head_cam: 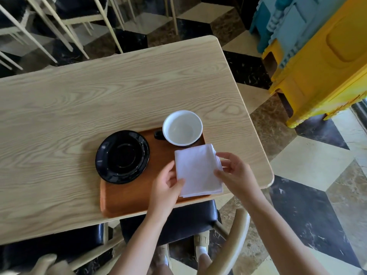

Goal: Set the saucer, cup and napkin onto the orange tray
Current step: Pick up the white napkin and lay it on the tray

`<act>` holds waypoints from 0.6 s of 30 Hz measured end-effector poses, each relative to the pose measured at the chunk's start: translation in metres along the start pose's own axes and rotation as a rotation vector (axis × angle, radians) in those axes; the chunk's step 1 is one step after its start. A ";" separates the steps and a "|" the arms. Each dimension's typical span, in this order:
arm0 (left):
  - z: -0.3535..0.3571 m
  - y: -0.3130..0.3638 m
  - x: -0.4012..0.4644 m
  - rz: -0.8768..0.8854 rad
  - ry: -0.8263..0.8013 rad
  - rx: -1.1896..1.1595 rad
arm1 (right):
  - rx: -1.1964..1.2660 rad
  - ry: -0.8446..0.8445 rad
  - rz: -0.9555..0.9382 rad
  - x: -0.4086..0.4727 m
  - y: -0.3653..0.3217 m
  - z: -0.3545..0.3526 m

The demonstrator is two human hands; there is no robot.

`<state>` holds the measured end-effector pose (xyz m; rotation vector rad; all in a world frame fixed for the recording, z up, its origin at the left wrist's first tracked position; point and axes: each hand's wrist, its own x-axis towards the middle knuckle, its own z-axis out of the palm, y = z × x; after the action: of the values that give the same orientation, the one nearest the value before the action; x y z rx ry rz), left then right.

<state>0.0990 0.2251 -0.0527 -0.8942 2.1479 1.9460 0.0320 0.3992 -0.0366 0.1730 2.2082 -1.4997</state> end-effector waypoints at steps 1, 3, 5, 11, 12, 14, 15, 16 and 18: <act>-0.006 -0.003 0.001 0.008 -0.002 0.047 | -0.074 -0.008 -0.029 0.002 0.001 0.006; -0.015 -0.008 0.000 0.033 -0.001 0.148 | -0.188 -0.014 -0.069 0.004 0.002 0.018; -0.019 -0.012 -0.001 0.067 0.014 0.266 | -0.266 -0.014 -0.087 0.005 0.004 0.025; -0.019 -0.019 -0.003 0.210 0.062 0.632 | -0.483 0.037 -0.271 -0.003 0.006 0.036; -0.019 -0.020 -0.005 0.239 0.075 0.682 | -0.577 0.054 -0.341 -0.005 0.006 0.038; -0.019 -0.022 -0.008 0.349 0.097 0.786 | -0.765 0.077 -0.476 -0.009 0.009 0.041; -0.019 -0.024 -0.009 0.418 0.088 0.838 | -0.828 0.078 -0.536 -0.011 0.012 0.041; -0.019 -0.026 -0.009 0.480 0.070 0.887 | -0.876 0.070 -0.587 -0.012 0.014 0.041; -0.018 -0.032 -0.009 0.566 0.012 0.957 | -0.968 0.039 -0.653 -0.013 0.021 0.040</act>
<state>0.1270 0.2114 -0.0733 -0.1227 3.0431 0.7393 0.0633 0.3731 -0.0607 -0.8911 2.8909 -0.4841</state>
